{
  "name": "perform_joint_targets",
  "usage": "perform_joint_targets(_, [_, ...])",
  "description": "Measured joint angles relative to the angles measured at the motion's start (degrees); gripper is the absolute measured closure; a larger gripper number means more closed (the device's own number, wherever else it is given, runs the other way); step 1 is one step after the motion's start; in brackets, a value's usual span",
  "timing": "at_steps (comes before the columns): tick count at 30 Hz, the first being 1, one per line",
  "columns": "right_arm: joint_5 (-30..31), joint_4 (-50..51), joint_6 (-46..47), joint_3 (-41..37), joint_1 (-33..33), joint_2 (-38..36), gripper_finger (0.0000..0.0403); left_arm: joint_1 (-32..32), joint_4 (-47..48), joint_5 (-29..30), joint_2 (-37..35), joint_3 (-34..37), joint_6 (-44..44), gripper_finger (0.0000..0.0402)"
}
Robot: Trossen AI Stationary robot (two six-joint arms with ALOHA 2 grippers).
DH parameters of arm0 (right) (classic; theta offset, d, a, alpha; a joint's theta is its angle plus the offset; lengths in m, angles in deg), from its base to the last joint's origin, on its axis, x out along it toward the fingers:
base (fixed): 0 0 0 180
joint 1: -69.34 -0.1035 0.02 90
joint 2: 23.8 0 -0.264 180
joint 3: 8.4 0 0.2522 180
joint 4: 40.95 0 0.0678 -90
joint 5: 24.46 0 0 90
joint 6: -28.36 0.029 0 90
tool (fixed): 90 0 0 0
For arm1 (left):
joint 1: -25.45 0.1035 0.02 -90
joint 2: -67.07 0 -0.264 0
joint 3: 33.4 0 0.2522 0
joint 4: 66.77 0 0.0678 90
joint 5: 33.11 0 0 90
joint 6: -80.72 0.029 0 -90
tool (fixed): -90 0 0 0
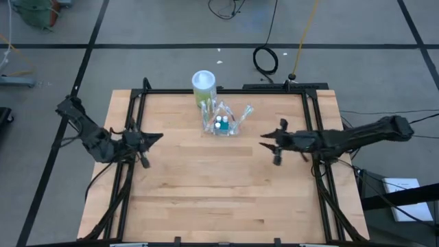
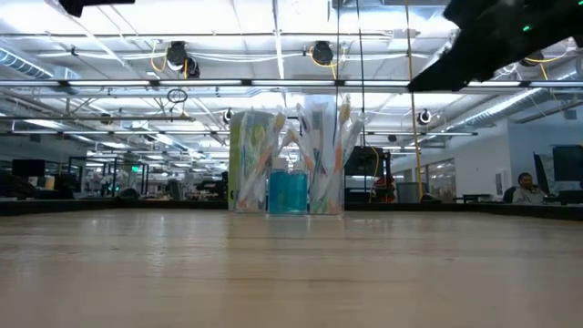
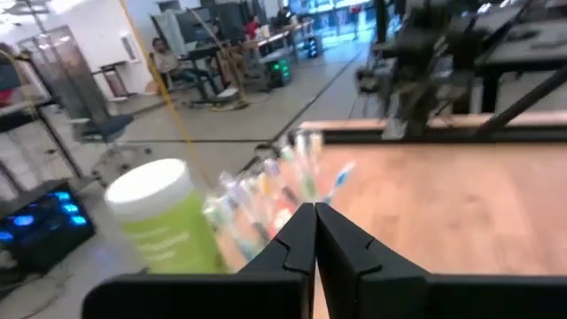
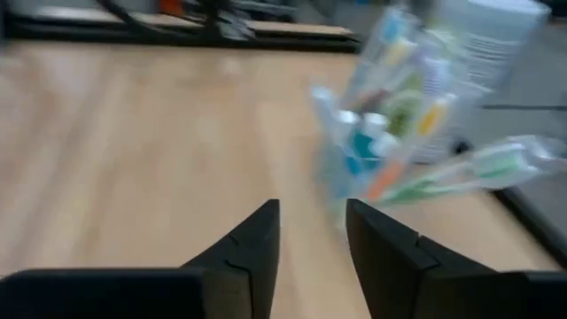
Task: Pick & Place toothbrushing station
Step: Return to Home Position
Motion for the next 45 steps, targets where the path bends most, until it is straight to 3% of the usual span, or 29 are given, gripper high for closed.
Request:
perform_joint_targets(3, [-7.1,3.4,0.0,-0.7,-0.3,-7.6,0.0305,-0.3,2.0,1.0,-1.2,1.1,0.3,0.0386])
perform_joint_targets(5, [-12.7,3.0,-1.9,-2.2,-0.3,-12.1,0.0329,0.6,-0.6,-1.3,-1.9,3.3,1.7,0.0389])
perform_joint_targets(8, [-21.3,-0.2,-6.1,-6.5,0.3,-17.9,0.0374,3.3,-11.6,-9.4,-2.4,9.4,5.1,0.0398])
perform_joint_targets(10, [-22.9,-3.6,-8.3,-9.4,0.9,-21.3,0.0395,5.6,-22.2,-15.2,-2.4,14.2,9.5,0.0397])
perform_joint_targets(14, [-24.5,-4.3,-8.5,-13.5,2.9,-27.6,0.0396,11.7,-38.7,-26.2,-2.6,22.8,18.7,0.0389])
perform_joint_targets(17, [-28.5,-3.3,-7.6,-15.1,4.7,-31.3,0.0401,16.8,-42.9,-31.5,-5.2,26.6,20.2,0.0394])
perform_joint_targets(22, [-31.6,-3.0,-6.5,-17.2,6.6,-36.6,0.0402,24.2,-39.4,-38.2,-9.7,29.9,17.9,0.0395])
perform_joint_targets(28, [-31.6,0.1,-6.3,-19.6,7.6,-41.1,0.0402,28.5,-31.1,-38.8,-17.2,30.0,20.2,0.0398])
perform_joint_targets(35, [-34.8,0.2,-5.8,-22.3,8.3,-45.0,0.0402,34.3,-24.5,-45.9,-26.7,30.0,21.7,0.0392])
perform_joint_targets(41, [-34.6,-2.1,-3.7,-23.6,8.6,-46.2,0.0402,38.2,-15.4,-50.4,-30.2,30.0,15.5,0.0394])
perform_joint_targets(45, [-34.4,-3.7,-2.4,-25.4,8.6,-46.1,0.0403,39.6,-16.5,-52.7,-30.2,31.1,15.2,0.0395])
